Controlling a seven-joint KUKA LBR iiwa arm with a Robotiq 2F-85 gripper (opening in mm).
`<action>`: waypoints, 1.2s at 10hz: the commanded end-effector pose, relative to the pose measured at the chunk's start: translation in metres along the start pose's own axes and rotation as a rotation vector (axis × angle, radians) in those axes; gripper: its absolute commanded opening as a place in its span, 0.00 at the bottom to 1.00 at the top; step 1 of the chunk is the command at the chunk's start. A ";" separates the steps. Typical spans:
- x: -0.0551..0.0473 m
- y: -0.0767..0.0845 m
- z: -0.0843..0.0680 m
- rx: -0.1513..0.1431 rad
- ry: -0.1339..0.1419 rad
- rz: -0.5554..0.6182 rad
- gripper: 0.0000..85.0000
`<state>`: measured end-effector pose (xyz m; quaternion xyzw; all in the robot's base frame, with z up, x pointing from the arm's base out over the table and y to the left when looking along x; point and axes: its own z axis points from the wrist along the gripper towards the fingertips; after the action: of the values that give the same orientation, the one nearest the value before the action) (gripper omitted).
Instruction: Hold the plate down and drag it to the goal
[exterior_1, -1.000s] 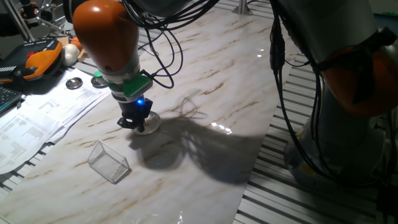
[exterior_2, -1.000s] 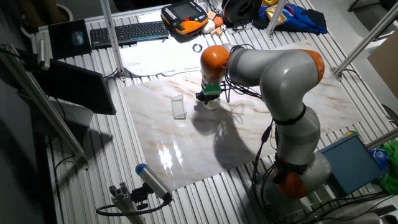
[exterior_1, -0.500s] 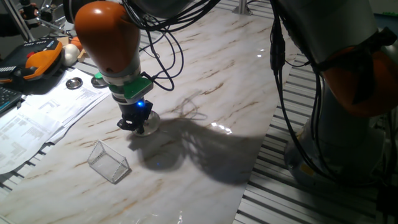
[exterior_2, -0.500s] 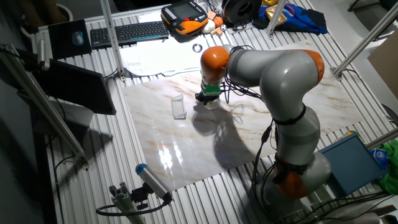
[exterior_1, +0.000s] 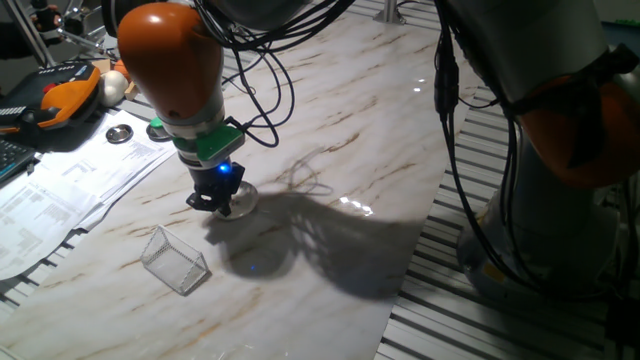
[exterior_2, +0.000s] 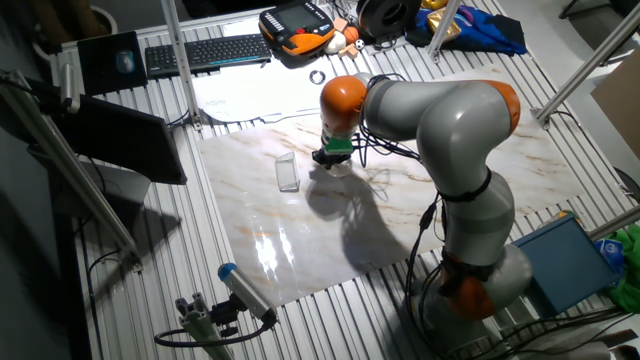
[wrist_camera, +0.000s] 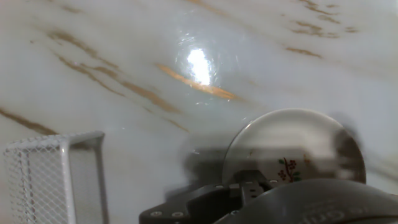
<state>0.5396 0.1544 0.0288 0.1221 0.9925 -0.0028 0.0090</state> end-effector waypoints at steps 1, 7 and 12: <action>0.001 0.001 -0.001 0.000 0.001 0.003 0.00; 0.004 0.014 -0.001 0.000 0.001 0.029 0.00; 0.006 0.019 -0.002 -0.026 0.015 0.048 0.00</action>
<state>0.5384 0.1744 0.0310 0.1461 0.9892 0.0120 0.0030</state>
